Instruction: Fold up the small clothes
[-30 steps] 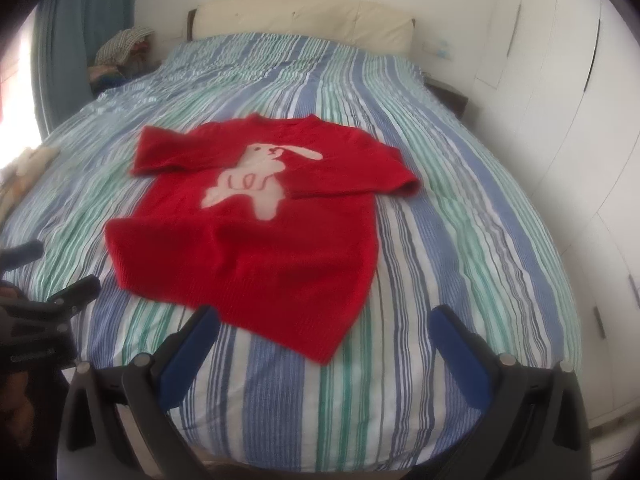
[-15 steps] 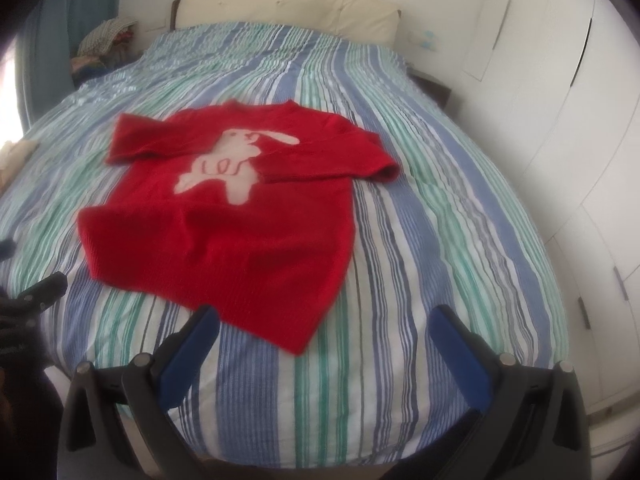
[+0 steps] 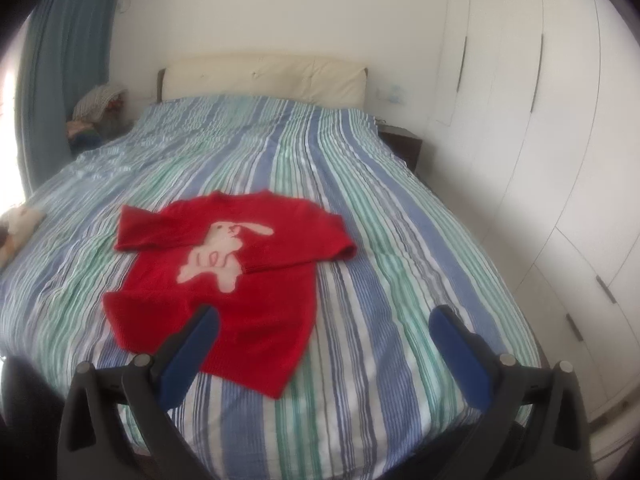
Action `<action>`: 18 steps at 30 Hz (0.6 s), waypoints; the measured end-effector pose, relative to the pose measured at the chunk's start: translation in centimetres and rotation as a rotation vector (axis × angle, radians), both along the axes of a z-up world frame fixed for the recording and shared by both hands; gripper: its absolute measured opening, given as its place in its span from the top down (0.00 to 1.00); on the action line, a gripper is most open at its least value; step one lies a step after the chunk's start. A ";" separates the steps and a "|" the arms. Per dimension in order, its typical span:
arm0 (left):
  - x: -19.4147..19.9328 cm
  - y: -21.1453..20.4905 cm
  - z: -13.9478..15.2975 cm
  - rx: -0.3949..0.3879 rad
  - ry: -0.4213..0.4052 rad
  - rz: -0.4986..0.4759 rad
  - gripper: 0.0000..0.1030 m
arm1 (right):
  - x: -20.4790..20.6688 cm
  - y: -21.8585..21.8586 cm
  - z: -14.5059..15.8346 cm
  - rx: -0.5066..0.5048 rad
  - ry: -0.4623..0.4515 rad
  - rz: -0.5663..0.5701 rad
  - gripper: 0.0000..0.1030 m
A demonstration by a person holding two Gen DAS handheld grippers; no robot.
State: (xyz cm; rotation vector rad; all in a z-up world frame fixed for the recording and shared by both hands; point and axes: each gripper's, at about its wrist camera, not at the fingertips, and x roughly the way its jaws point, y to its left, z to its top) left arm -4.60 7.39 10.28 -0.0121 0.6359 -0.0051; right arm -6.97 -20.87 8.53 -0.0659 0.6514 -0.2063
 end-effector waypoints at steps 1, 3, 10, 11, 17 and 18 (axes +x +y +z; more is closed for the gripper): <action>0.2 0.0 -0.4 -0.011 0.007 0.003 0.00 | 0.3 0.0 0.1 0.016 0.006 0.010 0.00; 1.0 -0.3 -1.2 -0.027 0.029 -0.001 0.00 | 0.8 0.5 0.1 0.027 0.015 0.048 0.00; 2.4 -1.6 -2.8 -0.014 0.070 -0.025 0.00 | 2.6 1.1 -0.2 0.095 -0.009 0.068 0.00; 2.7 -1.6 -2.9 -0.014 0.071 -0.024 0.00 | 3.1 1.0 -0.5 0.109 0.001 0.068 0.00; 4.3 -1.4 -3.8 -0.006 0.091 0.015 0.00 | 4.8 0.2 -1.6 0.115 0.020 0.040 0.00; 4.6 -1.2 -4.0 -0.017 0.102 0.014 0.00 | 5.1 -0.1 -1.8 0.124 0.026 0.035 0.00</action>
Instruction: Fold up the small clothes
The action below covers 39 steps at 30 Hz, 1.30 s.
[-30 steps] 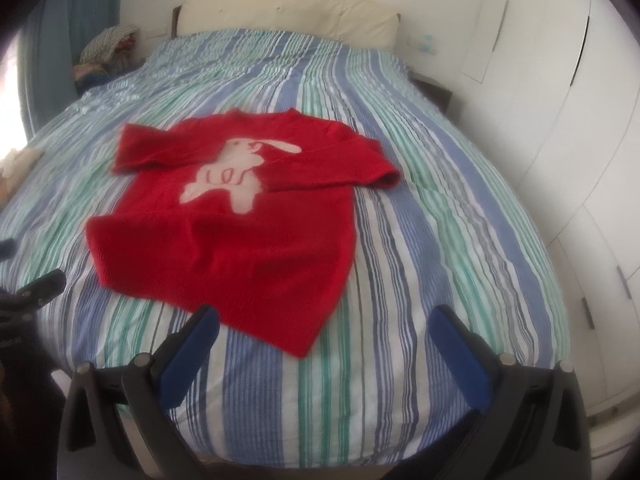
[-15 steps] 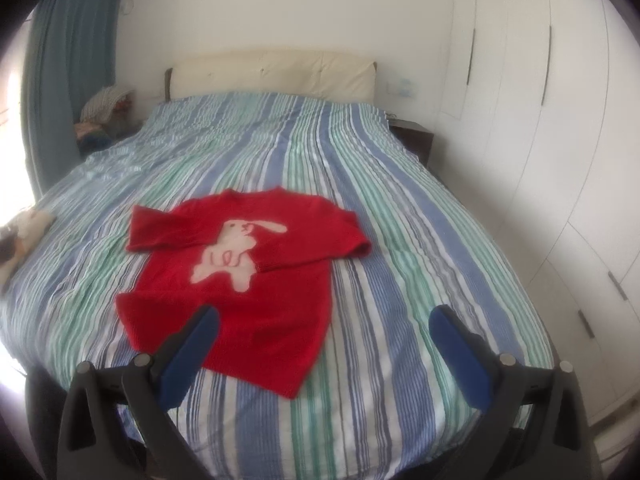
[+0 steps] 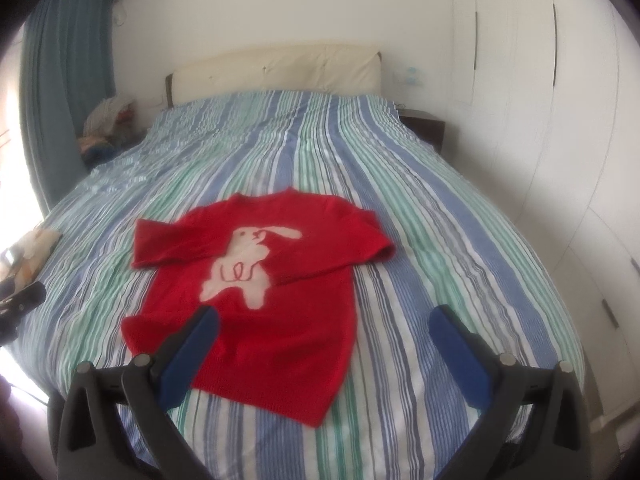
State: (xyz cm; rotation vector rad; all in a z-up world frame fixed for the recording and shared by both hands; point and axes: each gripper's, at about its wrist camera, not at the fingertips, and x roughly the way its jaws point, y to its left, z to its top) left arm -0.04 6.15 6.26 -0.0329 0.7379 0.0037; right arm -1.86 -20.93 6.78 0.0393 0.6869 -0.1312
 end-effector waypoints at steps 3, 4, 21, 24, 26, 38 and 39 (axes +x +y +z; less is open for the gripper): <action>0.3 0.0 -0.6 -0.005 0.021 0.006 0.00 | 0.7 -0.3 -0.4 0.012 0.019 -0.002 0.00; 0.4 0.0 -0.8 -0.003 0.026 0.006 0.00 | 0.8 -0.4 -0.4 0.009 0.021 -0.004 0.00; 1.3 1.0 -2.6 -0.023 0.068 0.033 0.00 | 0.6 -1.3 -0.1 0.013 0.018 -0.040 0.00; 1.5 0.9 -3.2 -0.016 0.085 0.025 0.00 | 0.5 -1.5 -0.4 0.004 0.027 -0.046 0.00; 1.6 0.7 -3.6 -0.005 0.093 0.023 0.00 | 0.5 -1.5 -0.8 0.002 0.040 -0.044 0.00; 1.1 0.3 -6.5 -0.011 0.166 -0.051 0.00 | -1.3 -0.7 -4.0 -0.034 0.090 0.020 0.00; 0.9 0.2 -6.4 -0.005 0.158 -0.047 0.00 | -1.4 -0.6 -4.2 -0.043 0.101 0.012 0.00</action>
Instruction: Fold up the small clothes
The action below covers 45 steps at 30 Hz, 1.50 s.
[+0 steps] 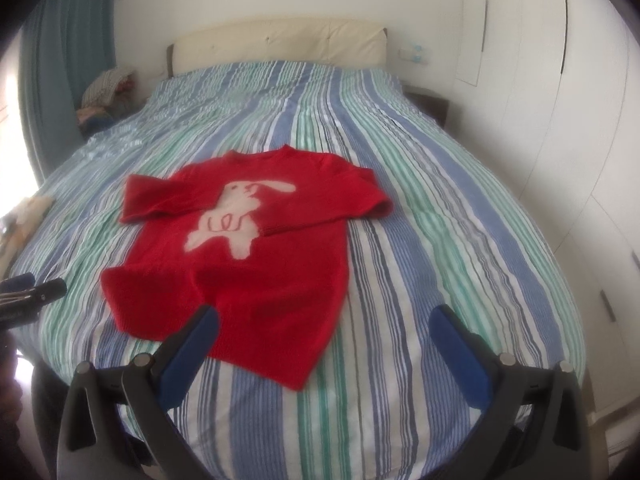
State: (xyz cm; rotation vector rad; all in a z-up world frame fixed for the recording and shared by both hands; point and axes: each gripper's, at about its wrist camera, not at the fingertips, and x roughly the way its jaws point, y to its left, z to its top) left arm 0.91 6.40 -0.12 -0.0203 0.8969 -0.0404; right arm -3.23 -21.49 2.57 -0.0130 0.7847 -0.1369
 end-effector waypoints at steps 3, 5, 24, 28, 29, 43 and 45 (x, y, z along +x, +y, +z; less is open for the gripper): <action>-0.5 -0.5 0.6 0.016 -0.032 0.012 0.00 | 0.3 0.2 -0.5 0.005 0.041 -0.023 0.00; -0.5 -1.1 0.6 0.033 -0.043 -0.005 0.00 | 0.6 0.6 -0.5 -0.009 0.050 -0.046 0.00; -1.0 -2.0 -0.2 0.042 -0.038 -0.018 0.00 | 1.0 1.8 -1.3 -0.197 0.063 -0.091 0.00; -1.0 -2.4 0.5 0.047 -0.055 -0.028 0.00 | 0.7 1.7 -1.1 -0.189 0.053 -0.100 0.00; -1.0 -2.5 0.6 0.049 -0.057 -0.029 0.00 | 0.7 1.7 -1.1 -0.189 0.052 -0.099 0.00; -1.3 -3.0 0.7 0.060 -0.046 -0.037 0.00 | 0.4 1.2 -0.6 -0.193 0.043 -0.105 0.00; -1.4 -3.2 0.8 0.059 -0.048 -0.041 0.00 | 0.4 1.3 -0.5 -0.193 0.040 -0.102 0.00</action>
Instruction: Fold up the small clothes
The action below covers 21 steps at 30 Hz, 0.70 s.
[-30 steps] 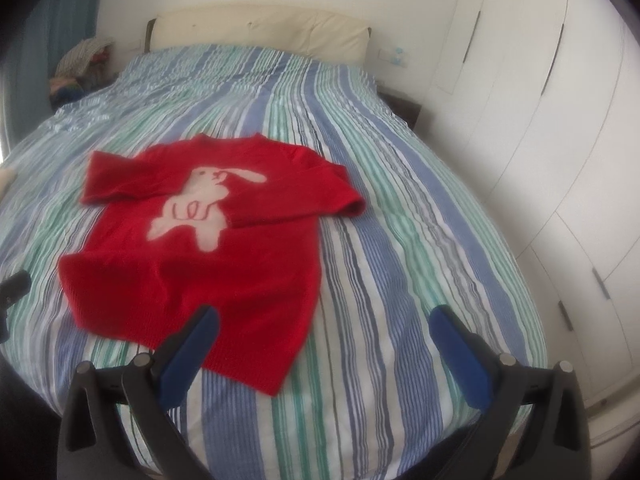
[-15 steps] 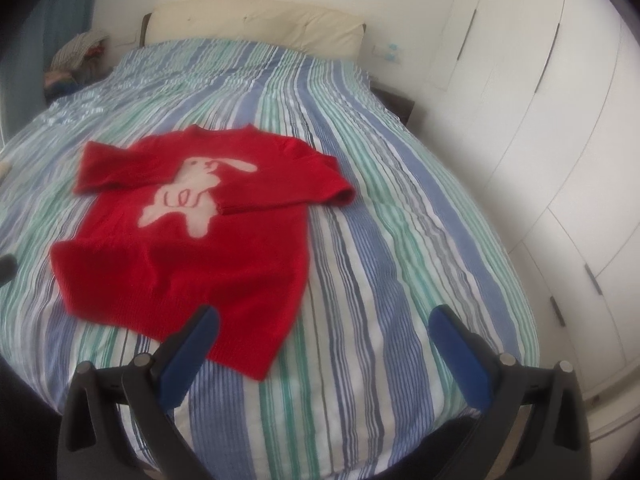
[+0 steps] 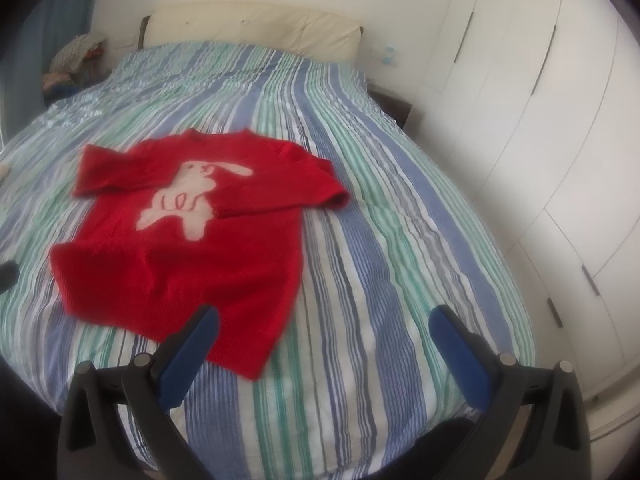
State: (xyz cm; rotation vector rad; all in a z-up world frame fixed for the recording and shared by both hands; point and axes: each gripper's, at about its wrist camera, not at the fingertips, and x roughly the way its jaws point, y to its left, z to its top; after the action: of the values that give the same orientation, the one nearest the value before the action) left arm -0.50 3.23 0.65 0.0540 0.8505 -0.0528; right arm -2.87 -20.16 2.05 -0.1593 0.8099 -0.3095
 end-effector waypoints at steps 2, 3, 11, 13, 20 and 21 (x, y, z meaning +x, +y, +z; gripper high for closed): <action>-0.1 -0.1 0.0 0.002 -0.002 -0.003 0.00 | 0.0 0.1 0.0 -0.001 -0.001 0.003 0.00; -0.1 -0.2 0.0 0.003 -0.001 -0.004 0.00 | 0.0 0.2 0.0 -0.001 0.000 0.005 0.00; -0.1 0.0 -0.4 0.003 0.014 0.003 0.00 | -0.2 0.3 -0.2 -0.008 0.010 0.010 0.00; 0.0 0.0 -0.5 0.006 0.013 0.003 0.00 | -0.2 0.3 -0.2 -0.008 0.010 0.009 0.00; 2.7 3.1 -5.3 -0.080 0.098 -0.025 0.01 | -0.7 -1.3 -1.6 0.089 -0.022 0.118 0.00; 3.2 4.2 -6.6 -0.126 0.127 -0.013 0.01 | -0.8 -2.1 -2.4 0.140 -0.024 0.146 0.00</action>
State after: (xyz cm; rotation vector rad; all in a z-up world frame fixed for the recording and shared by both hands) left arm 2.74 7.46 -5.90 -0.0632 0.9721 -0.1228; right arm -3.66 -22.24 -0.38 -0.0826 0.7889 -0.1159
